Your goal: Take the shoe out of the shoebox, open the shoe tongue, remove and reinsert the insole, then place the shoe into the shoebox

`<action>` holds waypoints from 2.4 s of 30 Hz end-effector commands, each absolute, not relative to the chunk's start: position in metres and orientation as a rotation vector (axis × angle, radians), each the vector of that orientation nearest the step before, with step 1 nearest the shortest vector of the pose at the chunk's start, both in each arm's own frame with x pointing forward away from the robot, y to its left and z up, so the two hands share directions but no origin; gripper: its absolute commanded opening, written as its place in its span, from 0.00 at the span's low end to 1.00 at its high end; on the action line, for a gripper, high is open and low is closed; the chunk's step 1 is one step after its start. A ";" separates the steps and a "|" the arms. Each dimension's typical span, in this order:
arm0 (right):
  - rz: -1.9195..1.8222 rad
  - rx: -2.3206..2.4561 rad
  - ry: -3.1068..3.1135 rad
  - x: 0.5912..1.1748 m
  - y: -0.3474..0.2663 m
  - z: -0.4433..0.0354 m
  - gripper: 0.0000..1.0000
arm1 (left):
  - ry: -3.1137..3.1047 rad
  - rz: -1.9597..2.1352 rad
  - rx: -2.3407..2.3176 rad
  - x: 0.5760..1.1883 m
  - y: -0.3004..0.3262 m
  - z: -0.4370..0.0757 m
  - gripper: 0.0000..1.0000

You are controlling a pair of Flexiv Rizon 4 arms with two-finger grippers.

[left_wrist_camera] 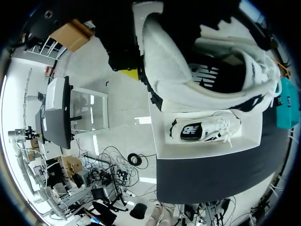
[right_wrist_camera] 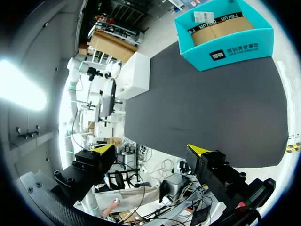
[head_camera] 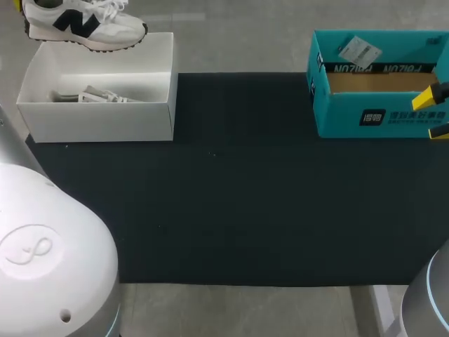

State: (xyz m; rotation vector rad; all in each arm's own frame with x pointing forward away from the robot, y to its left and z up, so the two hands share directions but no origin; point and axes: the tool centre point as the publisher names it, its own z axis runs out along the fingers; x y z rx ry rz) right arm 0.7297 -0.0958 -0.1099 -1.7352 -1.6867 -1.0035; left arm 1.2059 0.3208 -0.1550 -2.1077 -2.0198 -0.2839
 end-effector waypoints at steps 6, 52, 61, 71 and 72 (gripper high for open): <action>-1.002 -1.737 -1.686 0.729 -0.096 -0.110 1.00 | -2.162 -0.385 -2.220 1.212 0.308 -0.186 0.00; -1.002 -1.737 -1.686 0.729 -0.096 -0.110 1.00 | -2.118 -0.276 -2.241 1.233 0.313 -0.351 0.00; -1.002 -1.737 -1.686 0.729 -0.096 -0.110 1.00 | -2.092 -0.262 -2.225 1.237 0.311 -0.376 0.00; -1.002 -1.737 -1.686 0.729 -0.096 -0.110 1.00 | -2.092 -0.245 -2.211 1.240 0.309 -0.366 1.00; -1.002 -1.737 -1.686 0.729 -0.096 -0.110 1.00 | -2.087 -0.251 -2.218 1.239 0.307 -0.361 1.00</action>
